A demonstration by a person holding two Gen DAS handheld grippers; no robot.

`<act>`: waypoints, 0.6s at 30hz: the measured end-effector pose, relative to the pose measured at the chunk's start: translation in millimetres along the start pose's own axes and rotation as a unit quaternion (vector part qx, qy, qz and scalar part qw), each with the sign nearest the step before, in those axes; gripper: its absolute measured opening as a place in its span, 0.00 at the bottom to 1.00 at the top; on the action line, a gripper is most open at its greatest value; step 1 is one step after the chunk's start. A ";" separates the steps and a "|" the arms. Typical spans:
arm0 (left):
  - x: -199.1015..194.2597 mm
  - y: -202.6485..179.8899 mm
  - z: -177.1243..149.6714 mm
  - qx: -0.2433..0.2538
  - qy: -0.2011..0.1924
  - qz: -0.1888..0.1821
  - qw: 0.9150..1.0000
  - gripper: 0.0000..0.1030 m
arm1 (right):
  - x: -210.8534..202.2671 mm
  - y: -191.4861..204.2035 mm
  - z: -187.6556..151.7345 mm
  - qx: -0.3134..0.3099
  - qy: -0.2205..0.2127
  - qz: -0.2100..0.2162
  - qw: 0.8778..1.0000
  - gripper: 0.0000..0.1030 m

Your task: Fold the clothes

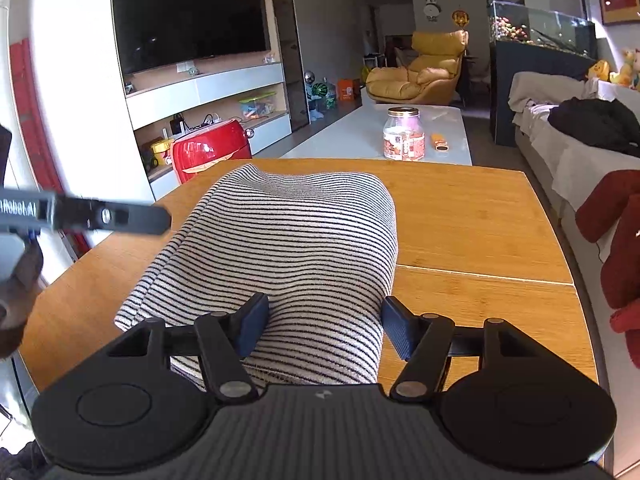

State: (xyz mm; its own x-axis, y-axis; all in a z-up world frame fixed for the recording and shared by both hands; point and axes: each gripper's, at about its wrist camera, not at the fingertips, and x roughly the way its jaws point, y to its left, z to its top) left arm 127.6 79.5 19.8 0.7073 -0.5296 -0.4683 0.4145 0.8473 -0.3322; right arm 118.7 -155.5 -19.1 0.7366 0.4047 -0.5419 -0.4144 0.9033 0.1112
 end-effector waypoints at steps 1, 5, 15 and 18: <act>1.5 -1.9 7.7 0.002 -0.007 -0.009 1.000 0.59 | 0.8 2.0 0.2 -0.005 0.000 -0.002 1.000 0.64; 20.0 -6.8 35.5 -0.003 -0.017 -0.055 0.998 0.59 | 0.4 3.5 3.2 -0.013 0.000 -0.007 1.000 0.67; 103.8 28.5 32.6 -0.057 0.070 -0.062 0.994 0.57 | -17.5 33.3 13.1 -0.063 -0.025 0.034 0.997 0.71; 103.7 40.8 31.8 -0.084 0.070 -0.069 0.992 0.53 | 1.3 51.7 -1.7 -0.105 -0.006 0.016 0.994 0.78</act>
State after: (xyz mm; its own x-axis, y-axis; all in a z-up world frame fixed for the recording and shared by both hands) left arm 236.1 60.5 -16.3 0.5590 -0.6499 -0.5149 0.3923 0.7544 -0.5263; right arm 97.4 -108.4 -15.5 0.7273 0.4353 -0.5307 -0.5391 0.8408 -0.0492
